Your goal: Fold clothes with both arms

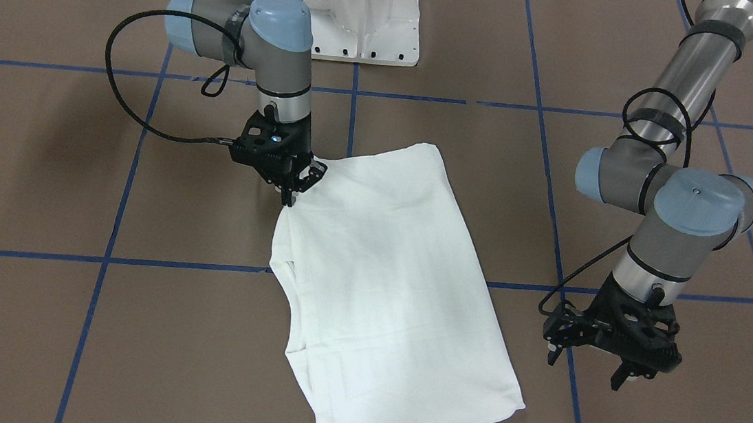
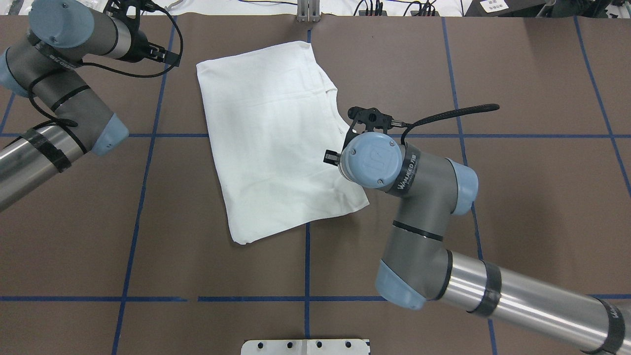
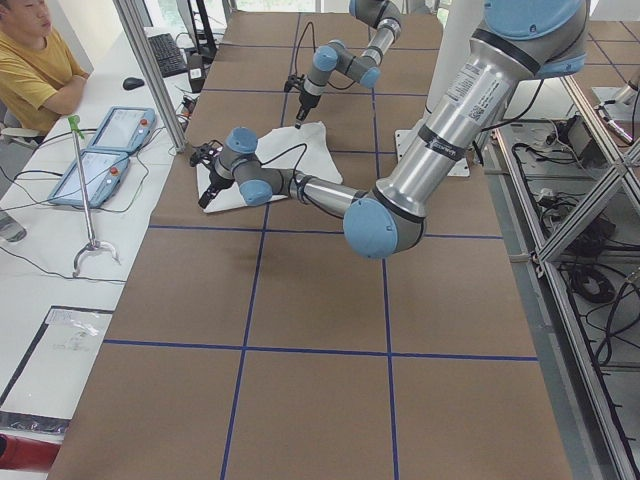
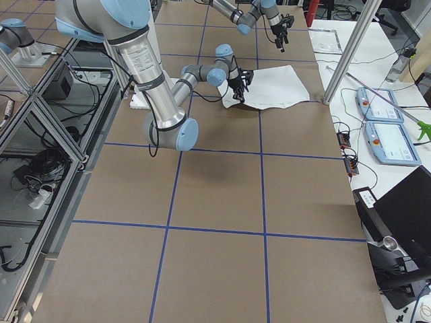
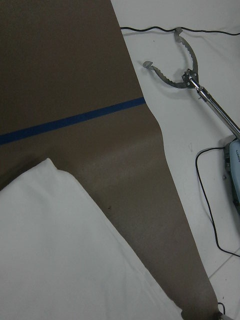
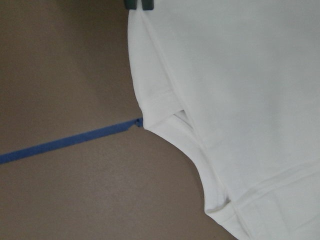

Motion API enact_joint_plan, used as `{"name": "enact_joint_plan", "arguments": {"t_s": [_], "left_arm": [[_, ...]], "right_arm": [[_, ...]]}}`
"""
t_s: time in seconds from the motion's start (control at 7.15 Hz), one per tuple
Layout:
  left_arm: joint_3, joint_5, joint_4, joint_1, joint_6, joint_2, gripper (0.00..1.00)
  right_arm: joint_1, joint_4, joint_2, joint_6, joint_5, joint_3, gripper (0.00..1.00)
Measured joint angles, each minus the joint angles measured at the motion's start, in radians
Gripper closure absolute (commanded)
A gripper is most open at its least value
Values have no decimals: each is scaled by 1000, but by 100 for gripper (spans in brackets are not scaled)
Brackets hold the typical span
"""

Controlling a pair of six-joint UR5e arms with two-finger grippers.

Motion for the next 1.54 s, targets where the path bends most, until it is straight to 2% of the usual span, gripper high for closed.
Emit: {"name": "enact_joint_plan", "arguments": {"t_s": [0.14,0.42,0.56,0.84,0.98,1.12,1.26,1.54], "left_arm": [[-24,-33,1,0,-1,9,0],[-166,-129,8,11,-77,83,0],[-278,-158,11,48,-153,145,0],[-537,-157,15,184,-321,319,0],[-626,-113,15,266,-395,393,0],[-674,-41,15,361,-481,442,5],[-685,29,14,449,-567,458,17],[-674,114,14,545,-676,455,17]], "right_arm": [[-54,-20,-54,30,-47,75,100],[-129,-31,-94,87,-115,122,100],[-142,-32,-99,93,-126,125,100],[-148,-33,-101,97,-132,126,100],[-148,-33,-101,97,-133,126,100],[-148,-33,-100,97,-133,126,100],[-148,-33,-100,97,-133,127,100],[-148,-33,-99,97,-133,128,100]]}}
